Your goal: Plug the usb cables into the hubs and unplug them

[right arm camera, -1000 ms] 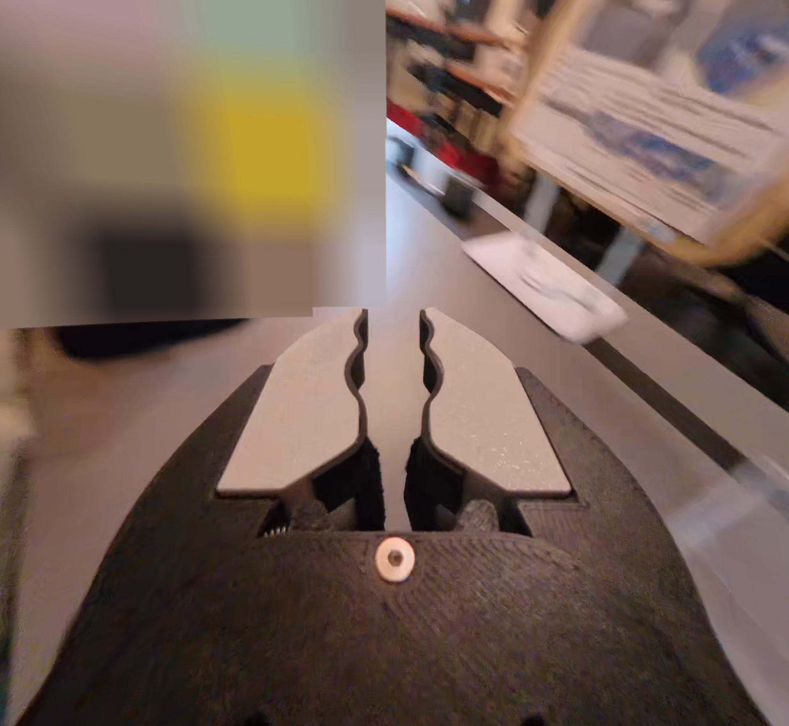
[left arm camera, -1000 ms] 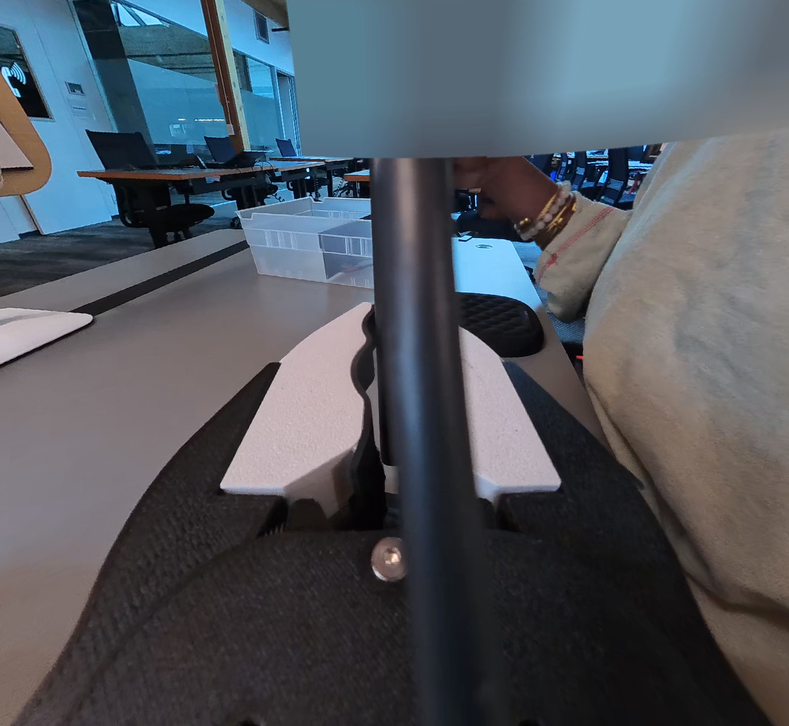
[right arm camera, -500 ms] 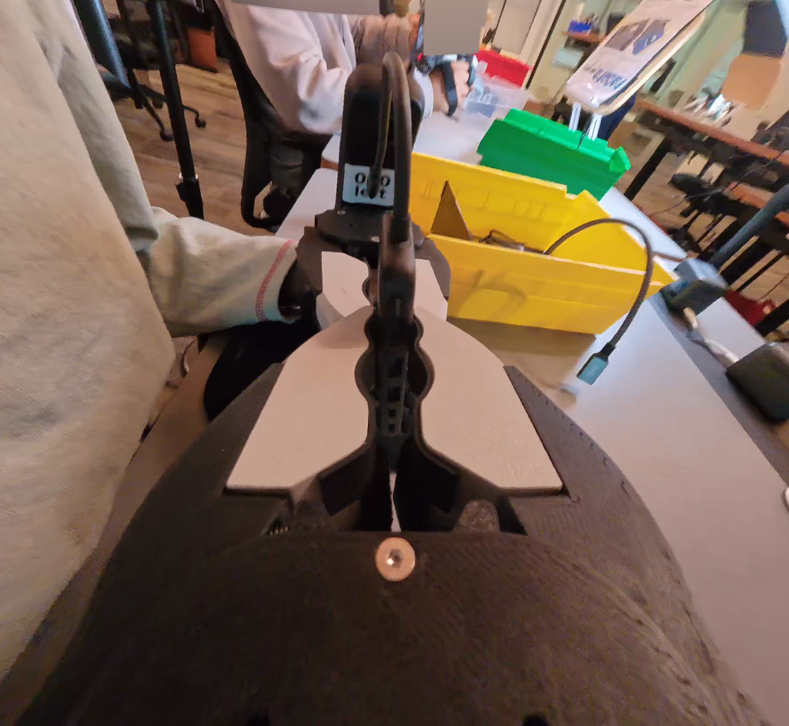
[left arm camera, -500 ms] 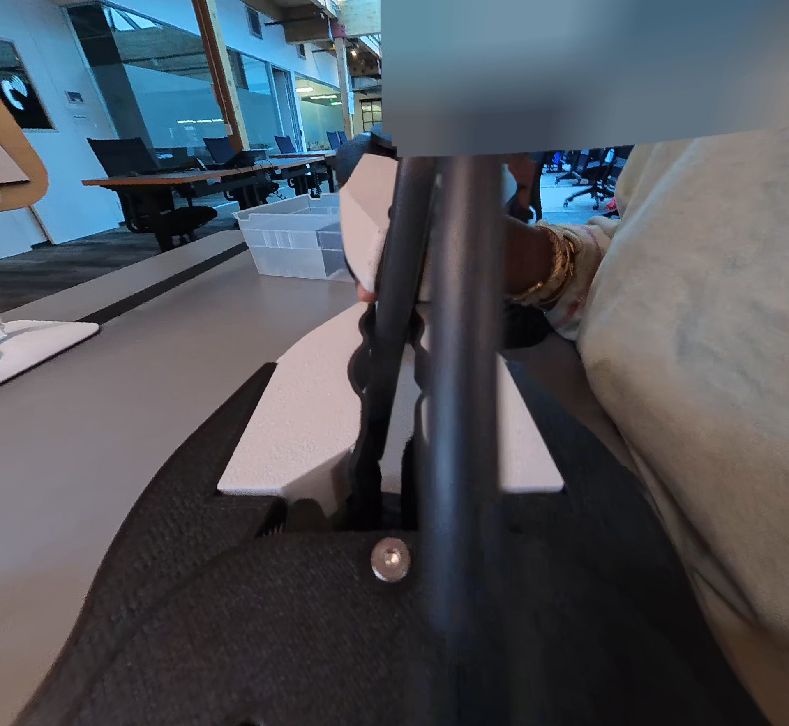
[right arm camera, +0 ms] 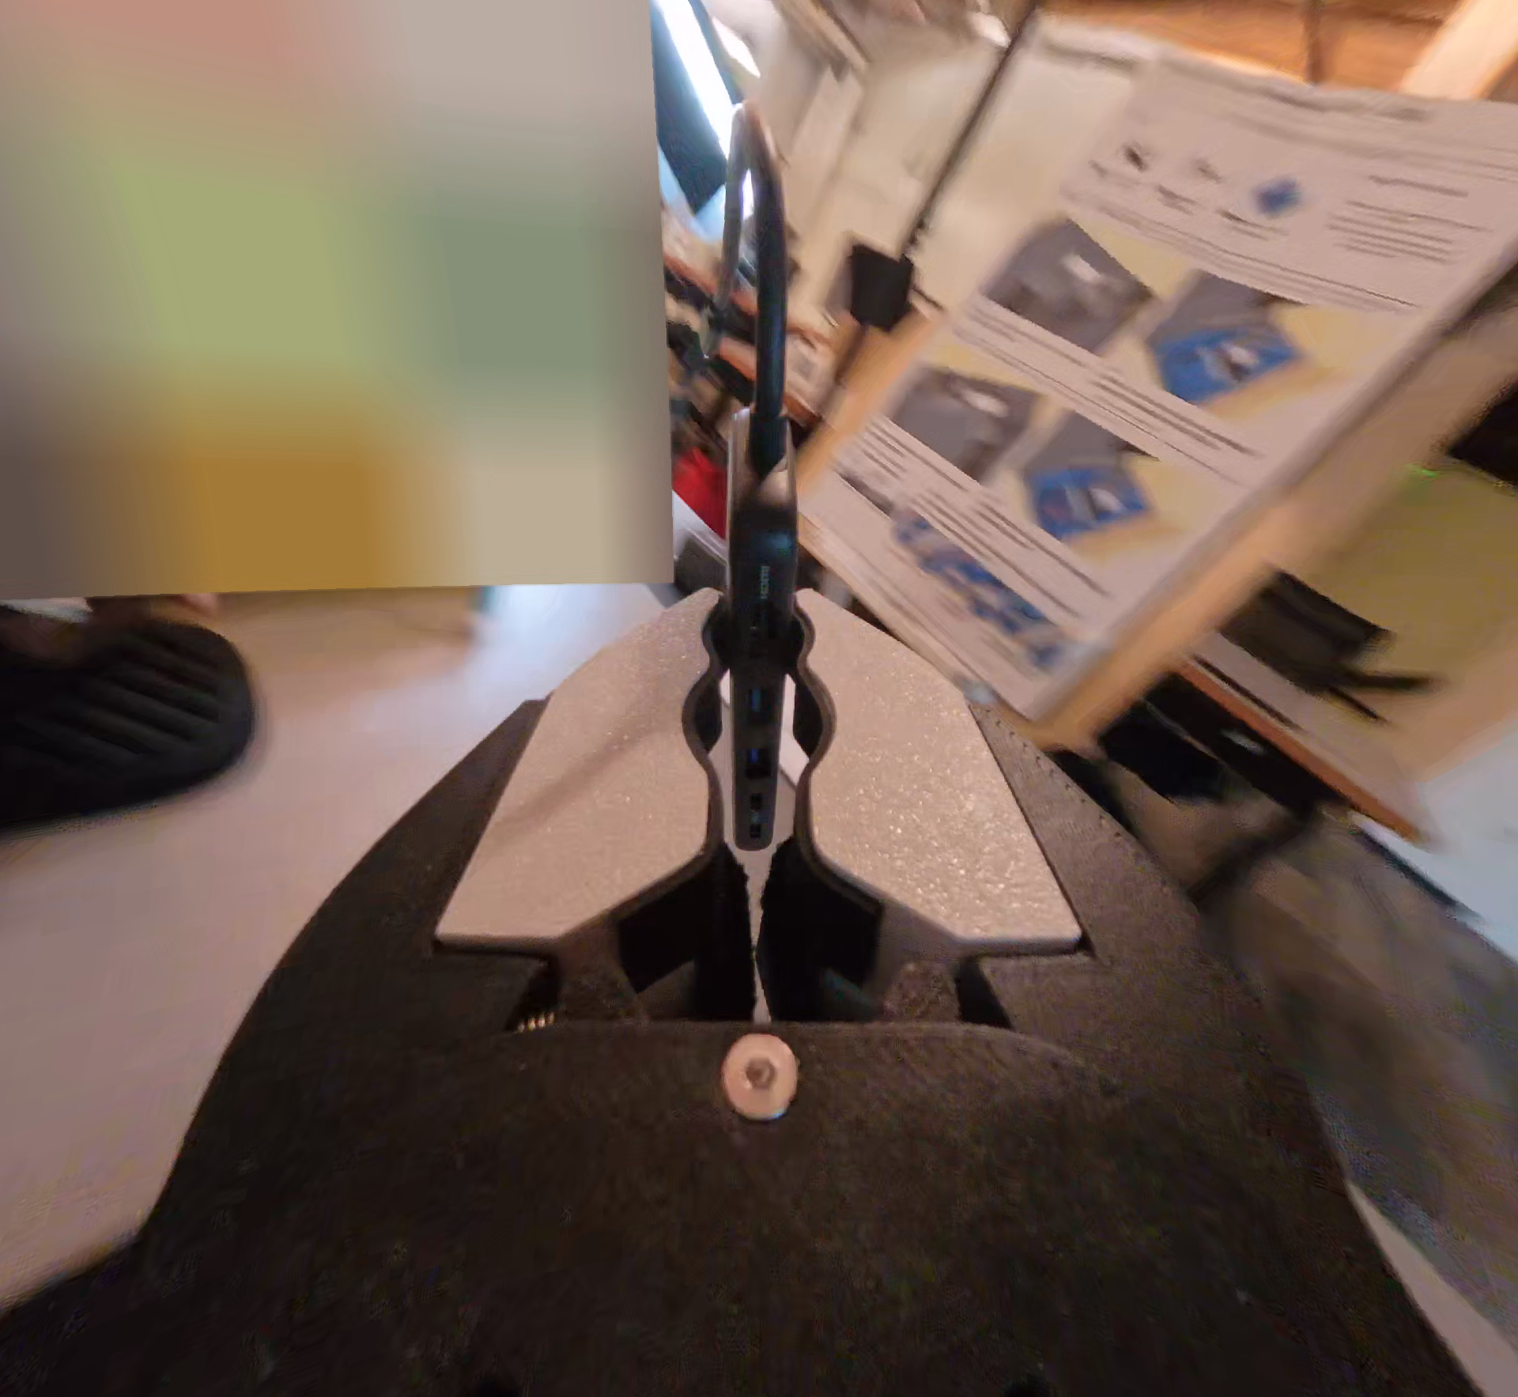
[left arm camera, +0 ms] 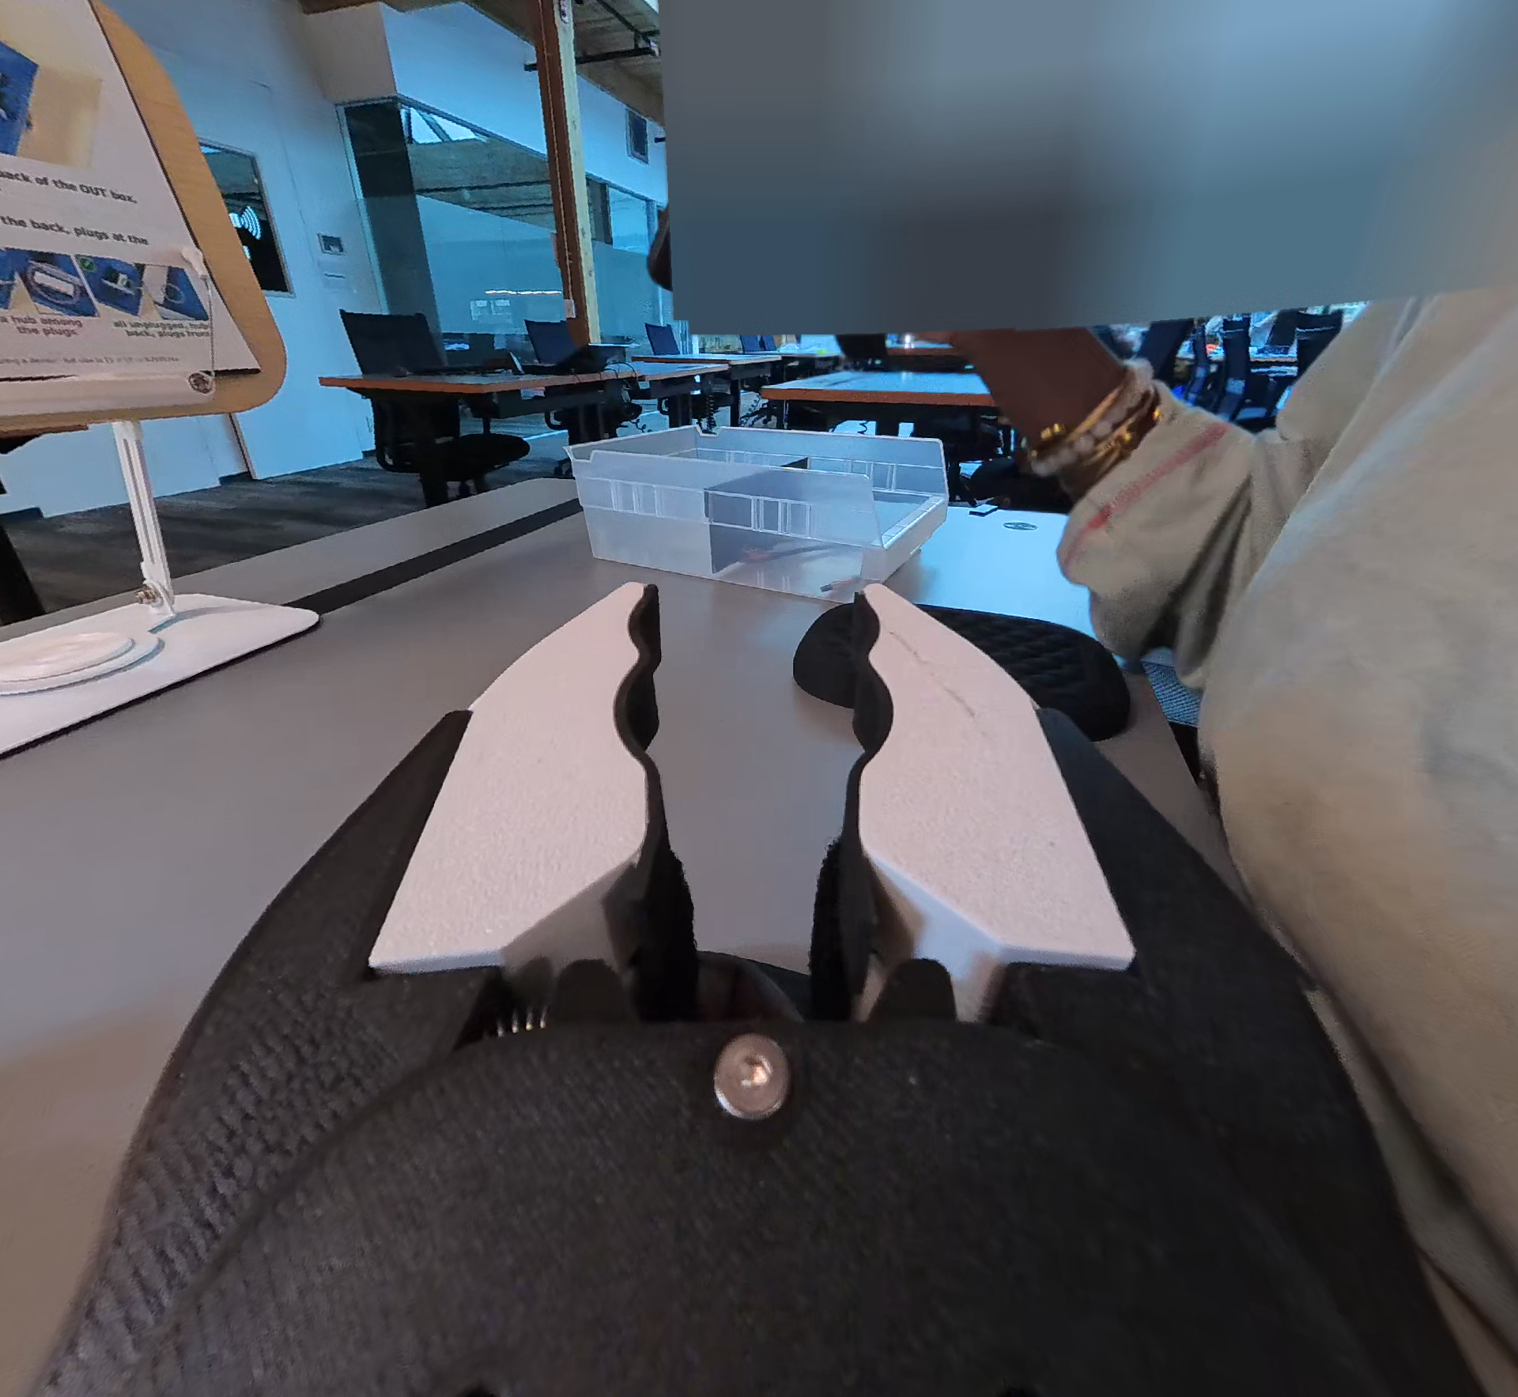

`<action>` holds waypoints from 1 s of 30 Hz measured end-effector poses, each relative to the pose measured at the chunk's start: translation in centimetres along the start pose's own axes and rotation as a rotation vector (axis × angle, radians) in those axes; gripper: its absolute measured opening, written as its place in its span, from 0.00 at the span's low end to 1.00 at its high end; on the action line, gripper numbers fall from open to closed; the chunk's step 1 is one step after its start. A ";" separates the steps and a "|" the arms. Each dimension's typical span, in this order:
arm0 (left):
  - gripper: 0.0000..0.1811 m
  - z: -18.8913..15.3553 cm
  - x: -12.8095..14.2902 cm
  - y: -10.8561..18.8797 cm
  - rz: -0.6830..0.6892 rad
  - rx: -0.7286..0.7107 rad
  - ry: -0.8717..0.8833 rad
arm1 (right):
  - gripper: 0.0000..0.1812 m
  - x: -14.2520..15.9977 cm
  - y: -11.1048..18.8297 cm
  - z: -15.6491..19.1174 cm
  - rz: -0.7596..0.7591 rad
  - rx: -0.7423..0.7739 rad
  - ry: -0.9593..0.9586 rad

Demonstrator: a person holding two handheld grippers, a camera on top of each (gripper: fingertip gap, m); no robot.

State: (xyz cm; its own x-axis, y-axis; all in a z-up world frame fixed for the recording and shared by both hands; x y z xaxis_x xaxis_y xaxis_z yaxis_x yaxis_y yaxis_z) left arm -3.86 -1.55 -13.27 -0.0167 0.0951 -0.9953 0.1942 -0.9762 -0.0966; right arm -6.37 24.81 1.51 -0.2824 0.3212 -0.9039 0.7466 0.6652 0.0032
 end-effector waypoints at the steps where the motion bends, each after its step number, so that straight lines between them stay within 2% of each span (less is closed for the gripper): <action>1: 0.25 0.0 0.0 0.0 0.001 -0.003 -0.003 | 0.07 0.6 1.1 -2.0 0.092 0.071 0.057; 3: 0.24 -0.1 0.0 -0.1 0.007 -0.006 -0.013 | 0.07 2.4 3.3 -5.7 0.322 0.192 0.171; 6: 0.24 -0.2 0.1 -0.2 0.020 -0.004 -0.025 | 0.07 6.2 6.5 -9.8 0.694 0.259 0.271; 10: 0.24 -0.1 0.1 -0.1 0.016 -0.011 -0.016 | 0.07 11.5 9.4 -13.2 1.112 0.243 0.382; 13: 0.24 0.0 0.1 -0.1 0.014 -0.014 -0.014 | 0.07 15.0 9.6 -14.6 1.295 0.165 0.461; 17: 0.24 0.1 0.1 -0.1 0.005 -0.018 -0.007 | 0.07 18.8 8.1 -15.4 1.365 0.039 0.486; 23: 0.24 0.1 0.1 -0.1 0.005 -0.009 0.002 | 0.07 24.0 7.2 -15.0 1.316 -0.012 0.307; 27: 0.24 0.2 0.0 0.0 -0.008 -0.012 0.004 | 0.08 25.5 7.2 -14.5 1.268 -0.031 0.177; 30: 0.24 0.1 0.1 -0.1 0.007 -0.008 0.001 | 0.16 25.7 7.2 -14.1 1.231 -0.026 0.103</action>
State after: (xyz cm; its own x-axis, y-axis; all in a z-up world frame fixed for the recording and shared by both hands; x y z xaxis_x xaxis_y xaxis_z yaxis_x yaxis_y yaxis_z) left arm -4.00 -1.43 -13.38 -0.0144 0.0884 -0.9960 0.2016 -0.9754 -0.0895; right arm -16.75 47.41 -15.69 0.5526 0.7934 -0.2554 0.5369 -0.1044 0.8372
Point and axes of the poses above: each gripper's, where its closed fingertips meet, y back along the fingers, x out of its underside, z = x × y across the jaws, the point moved 5 cm from there along y, back along the fingers, and after that the axes turned 3 degrees about z, right-handed, at the moved point
